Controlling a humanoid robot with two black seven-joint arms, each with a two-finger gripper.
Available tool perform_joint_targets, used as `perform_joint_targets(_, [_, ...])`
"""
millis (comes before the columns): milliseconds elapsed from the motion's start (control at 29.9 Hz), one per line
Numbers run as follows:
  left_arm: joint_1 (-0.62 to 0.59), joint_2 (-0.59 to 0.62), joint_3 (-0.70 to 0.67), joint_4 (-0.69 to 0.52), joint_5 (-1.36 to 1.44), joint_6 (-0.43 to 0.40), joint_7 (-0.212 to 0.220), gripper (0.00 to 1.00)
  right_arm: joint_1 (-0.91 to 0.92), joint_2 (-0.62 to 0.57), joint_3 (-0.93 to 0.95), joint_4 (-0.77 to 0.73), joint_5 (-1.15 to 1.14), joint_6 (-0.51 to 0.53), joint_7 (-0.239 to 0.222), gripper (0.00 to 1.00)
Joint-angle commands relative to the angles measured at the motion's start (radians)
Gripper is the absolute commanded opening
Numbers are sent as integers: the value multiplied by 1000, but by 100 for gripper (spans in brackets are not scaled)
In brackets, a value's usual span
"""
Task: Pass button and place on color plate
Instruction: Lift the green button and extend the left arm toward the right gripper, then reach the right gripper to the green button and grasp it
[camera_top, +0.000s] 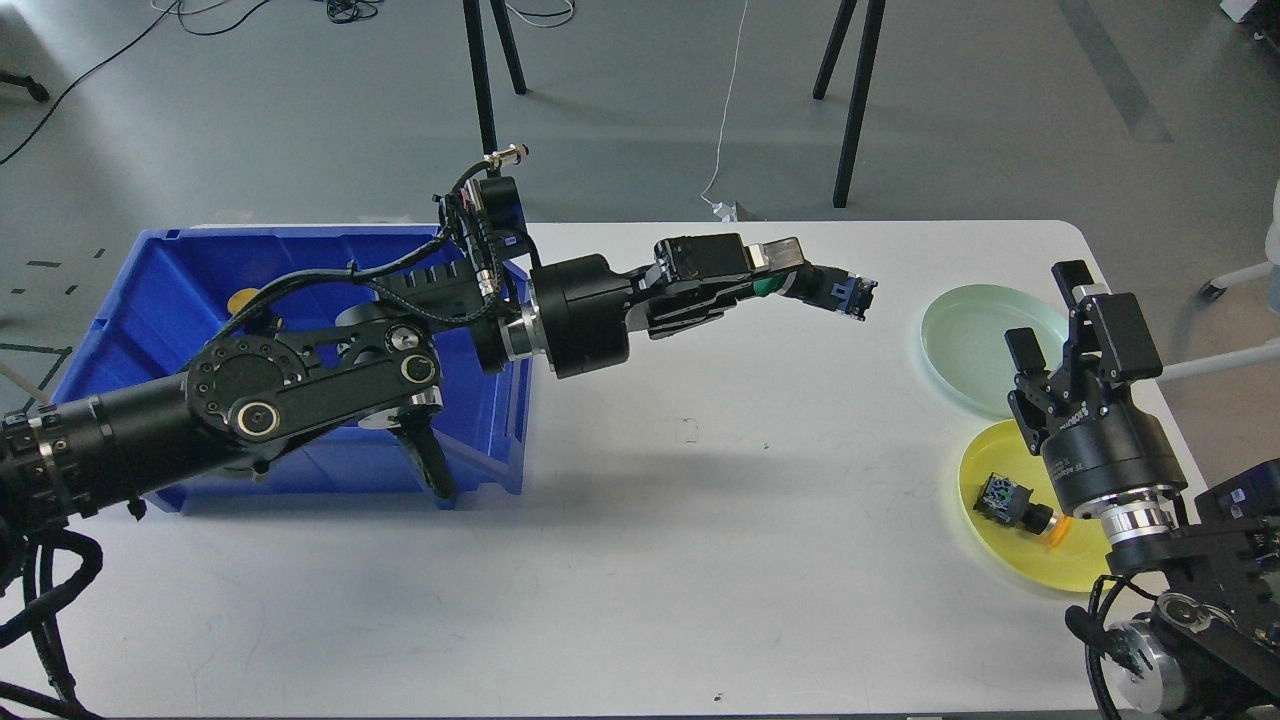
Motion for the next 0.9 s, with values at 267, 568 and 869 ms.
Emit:
perform_joint_targets(267, [4, -1, 0, 0, -4, 1, 0, 13, 58, 5, 87, 0, 403, 556, 0, 98])
perform_joint_targets(568, [4, -7, 0, 4, -9, 14, 0, 14, 98, -15, 29, -15, 446, 635, -148, 98])
perform_joint_targets(869, [4, -7, 0, 4, -9, 14, 0, 14, 121, 3, -14, -26, 448, 636, -154, 98])
